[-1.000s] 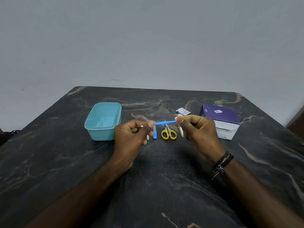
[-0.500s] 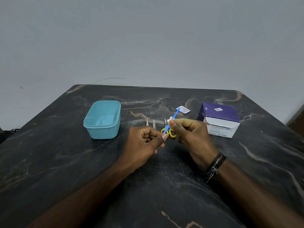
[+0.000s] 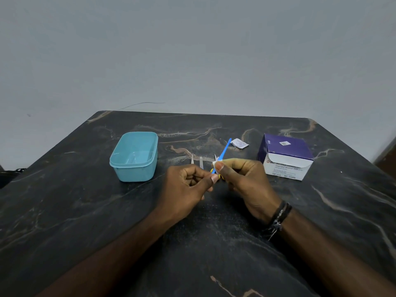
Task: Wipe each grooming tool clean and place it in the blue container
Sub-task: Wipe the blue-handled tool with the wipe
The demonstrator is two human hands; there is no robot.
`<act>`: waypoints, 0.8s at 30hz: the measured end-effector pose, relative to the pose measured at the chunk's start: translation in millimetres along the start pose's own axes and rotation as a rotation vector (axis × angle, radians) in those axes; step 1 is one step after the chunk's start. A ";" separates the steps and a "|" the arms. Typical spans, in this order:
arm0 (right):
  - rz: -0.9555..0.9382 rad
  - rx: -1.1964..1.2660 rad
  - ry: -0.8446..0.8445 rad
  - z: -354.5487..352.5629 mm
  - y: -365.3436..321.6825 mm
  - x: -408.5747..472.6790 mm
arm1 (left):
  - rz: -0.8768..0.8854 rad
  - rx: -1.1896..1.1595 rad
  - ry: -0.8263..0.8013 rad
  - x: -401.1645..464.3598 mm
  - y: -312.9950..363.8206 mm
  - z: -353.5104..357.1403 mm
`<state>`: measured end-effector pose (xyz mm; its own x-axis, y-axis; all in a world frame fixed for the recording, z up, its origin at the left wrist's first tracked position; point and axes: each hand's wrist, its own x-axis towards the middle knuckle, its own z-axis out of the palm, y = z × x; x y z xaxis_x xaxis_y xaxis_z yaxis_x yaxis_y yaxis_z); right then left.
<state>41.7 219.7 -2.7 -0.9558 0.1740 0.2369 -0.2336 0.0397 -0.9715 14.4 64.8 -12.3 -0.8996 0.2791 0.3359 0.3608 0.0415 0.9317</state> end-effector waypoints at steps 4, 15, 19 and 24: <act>0.007 0.033 -0.022 2.2 2.8 -0.7 | -0.001 -0.005 0.032 0.6 -0.7 0.0; -0.014 -0.023 0.011 -1.5 -0.2 1.4 | 0.059 -0.088 0.164 4.4 8.5 -6.6; 0.006 -0.020 0.084 -5.1 -0.9 3.3 | 0.043 -0.120 0.286 9.6 23.7 -17.8; 0.023 -0.013 0.122 -6.3 -4.3 5.2 | 0.011 -0.251 0.436 24.5 43.8 -53.4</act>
<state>38.9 226.6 2.7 -0.9319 0.2936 0.2130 -0.2085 0.0467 -0.9769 -4.9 22.2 44.2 -0.9343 -0.1512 0.3228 0.3491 -0.2058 0.9142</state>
